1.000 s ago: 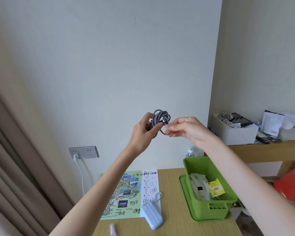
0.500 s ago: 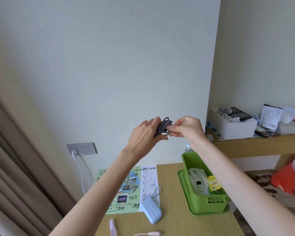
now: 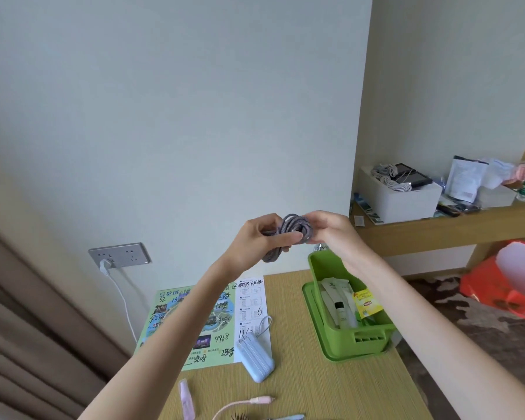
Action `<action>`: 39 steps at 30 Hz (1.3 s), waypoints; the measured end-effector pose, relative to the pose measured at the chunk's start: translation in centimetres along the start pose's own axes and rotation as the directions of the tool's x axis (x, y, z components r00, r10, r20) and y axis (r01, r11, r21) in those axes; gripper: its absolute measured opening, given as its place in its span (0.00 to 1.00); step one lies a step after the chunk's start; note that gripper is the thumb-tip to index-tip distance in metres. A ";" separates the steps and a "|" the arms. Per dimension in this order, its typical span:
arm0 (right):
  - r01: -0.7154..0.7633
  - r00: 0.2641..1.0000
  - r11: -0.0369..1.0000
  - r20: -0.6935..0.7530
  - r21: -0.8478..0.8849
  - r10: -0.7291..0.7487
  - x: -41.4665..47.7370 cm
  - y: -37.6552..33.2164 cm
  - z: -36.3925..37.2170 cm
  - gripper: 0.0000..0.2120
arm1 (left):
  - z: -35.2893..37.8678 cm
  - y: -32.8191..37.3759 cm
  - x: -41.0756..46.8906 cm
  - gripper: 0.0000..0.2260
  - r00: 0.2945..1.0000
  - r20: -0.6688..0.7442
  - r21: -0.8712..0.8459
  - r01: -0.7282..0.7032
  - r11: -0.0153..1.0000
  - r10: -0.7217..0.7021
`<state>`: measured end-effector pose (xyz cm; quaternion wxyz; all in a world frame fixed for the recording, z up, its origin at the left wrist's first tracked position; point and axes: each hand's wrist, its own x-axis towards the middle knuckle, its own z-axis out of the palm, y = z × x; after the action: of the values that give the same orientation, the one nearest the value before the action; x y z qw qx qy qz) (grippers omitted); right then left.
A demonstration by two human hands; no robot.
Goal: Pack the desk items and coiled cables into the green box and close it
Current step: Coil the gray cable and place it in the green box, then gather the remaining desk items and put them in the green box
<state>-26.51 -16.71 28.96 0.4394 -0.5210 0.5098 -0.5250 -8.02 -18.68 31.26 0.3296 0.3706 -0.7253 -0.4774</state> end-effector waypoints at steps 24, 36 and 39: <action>0.035 0.988 0.804 0.140 -0.594 0.060 4.5 14.3 -13.0 0.12 | 9.6 -13.4 9.4 0.18 0.938 0.263 0.269 0.155 0.950 -0.227; 0.185 0.977 0.186 0.201 -0.965 0.074 1.1 18.2 -16.3 0.08 | 19.1 -19.2 10.6 0.13 0.820 0.570 0.644 -0.415 0.642 -0.042; 0.214 0.965 0.145 0.231 -0.966 0.120 -0.1 19.7 -15.3 0.08 | 20.1 -20.1 10.1 0.14 0.797 0.582 0.695 -0.387 0.606 -0.158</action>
<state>-43.11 -17.30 10.34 0.0359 -0.7585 0.6506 -0.0059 -25.39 -23.70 7.10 -0.0784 0.2582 -0.9467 -0.1761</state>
